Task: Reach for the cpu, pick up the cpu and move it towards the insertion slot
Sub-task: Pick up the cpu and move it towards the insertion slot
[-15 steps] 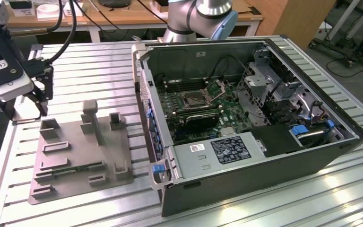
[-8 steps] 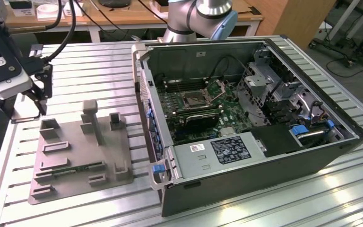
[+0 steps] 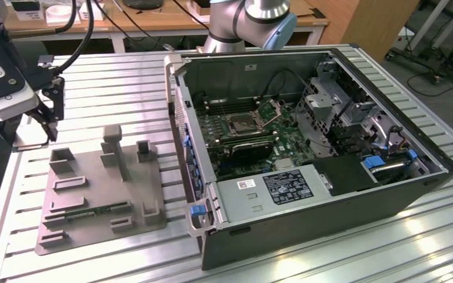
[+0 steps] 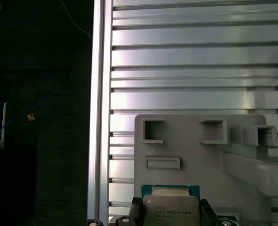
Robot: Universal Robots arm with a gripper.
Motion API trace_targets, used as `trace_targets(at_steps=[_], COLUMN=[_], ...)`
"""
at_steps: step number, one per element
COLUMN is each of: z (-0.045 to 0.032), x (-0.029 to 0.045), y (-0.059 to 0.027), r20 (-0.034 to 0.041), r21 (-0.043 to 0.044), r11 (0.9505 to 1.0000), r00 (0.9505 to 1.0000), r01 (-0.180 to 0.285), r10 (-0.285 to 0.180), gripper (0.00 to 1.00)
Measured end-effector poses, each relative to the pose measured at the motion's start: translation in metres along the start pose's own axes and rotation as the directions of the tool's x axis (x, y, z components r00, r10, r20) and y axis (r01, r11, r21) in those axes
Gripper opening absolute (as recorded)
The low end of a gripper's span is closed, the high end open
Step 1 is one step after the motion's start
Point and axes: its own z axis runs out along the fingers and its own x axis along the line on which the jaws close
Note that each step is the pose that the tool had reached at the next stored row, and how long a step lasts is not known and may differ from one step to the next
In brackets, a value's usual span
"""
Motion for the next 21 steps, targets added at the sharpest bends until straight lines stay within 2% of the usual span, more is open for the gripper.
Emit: trace_targets(at_steps=[21], z=[-0.0102], x=[-0.0002], y=[0.0005], r20=[0.0], r21=[0.0], r11=[1.0], r00=[1.0], r01=[0.0], r10=[0.0], gripper=[0.55])
